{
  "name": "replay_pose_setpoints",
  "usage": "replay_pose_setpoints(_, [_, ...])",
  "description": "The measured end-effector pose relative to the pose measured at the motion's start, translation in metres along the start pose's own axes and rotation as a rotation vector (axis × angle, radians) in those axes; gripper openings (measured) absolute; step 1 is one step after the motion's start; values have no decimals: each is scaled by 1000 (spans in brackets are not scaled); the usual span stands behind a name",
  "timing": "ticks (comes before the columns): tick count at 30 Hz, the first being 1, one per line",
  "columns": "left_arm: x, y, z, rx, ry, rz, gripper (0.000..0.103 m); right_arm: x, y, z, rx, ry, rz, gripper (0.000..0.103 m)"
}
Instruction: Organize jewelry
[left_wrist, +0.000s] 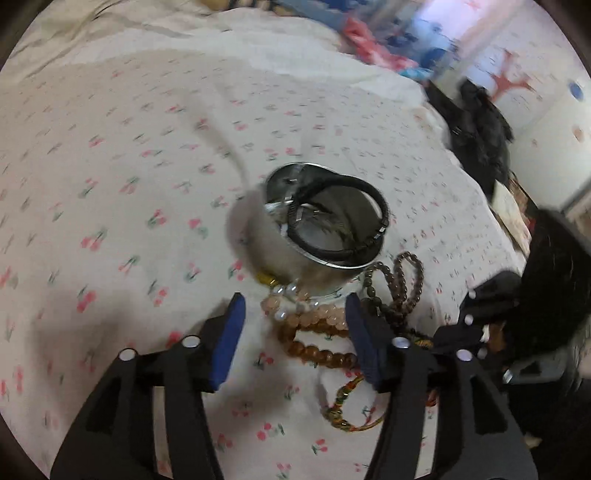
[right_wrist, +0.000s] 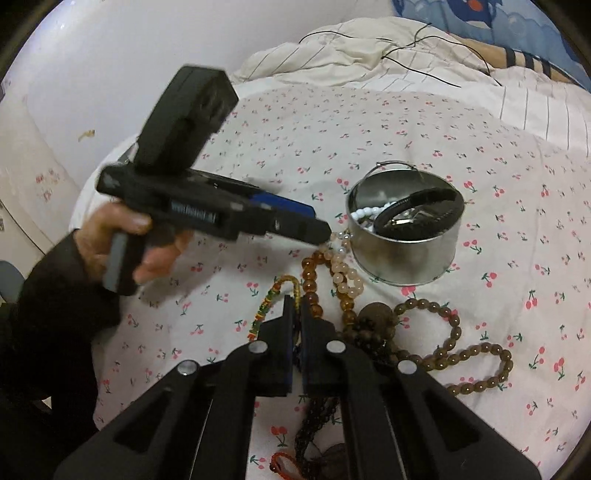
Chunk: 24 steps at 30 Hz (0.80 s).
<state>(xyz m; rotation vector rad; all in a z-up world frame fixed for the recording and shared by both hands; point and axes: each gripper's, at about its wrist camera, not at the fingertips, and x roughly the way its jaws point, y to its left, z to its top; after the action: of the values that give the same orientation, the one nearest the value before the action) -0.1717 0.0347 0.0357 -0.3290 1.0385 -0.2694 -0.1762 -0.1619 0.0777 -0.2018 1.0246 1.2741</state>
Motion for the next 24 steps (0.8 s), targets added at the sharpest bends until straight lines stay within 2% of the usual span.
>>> replay_pose_setpoints(2, [11,2,0,40,21,18,60,-4,-4,0,14,-6,8,4])
replay_pose_setpoints(3, [15,4,-1,47,14,4,60,-5,-6,1,20,-9,9,4])
replay_pose_setpoints(6, [22,11,-3,27,15,-7,60,-9,-12,2,33,-18,6,4])
replay_pose_setpoints(8, [19,13,-2,14,9,-36,46,-12,-16,2,41,-25,8,4])
replay_pose_setpoints(9, [19,13,-2,7,16,-67,30,-14,-19,2,46,-27,7,4])
replay_pose_setpoints(11, [21,5,-4,39,25,-74,23,-16,-21,1,52,-32,4,4])
replay_pose_setpoints(12, [23,0,-5,62,37,-75,7,-17,-23,1,57,-35,4,4])
replay_pose_setpoints(16, [21,-15,-9,129,46,-51,7,-23,-29,3,73,-52,2,4])
replay_pose_setpoints(20, [3,-18,-9,122,23,-67,7,-33,-33,7,88,-83,14,4])
replay_pose_setpoints(24, [-30,-23,-3,123,-41,-84,7,-49,-33,14,104,-139,33,4])
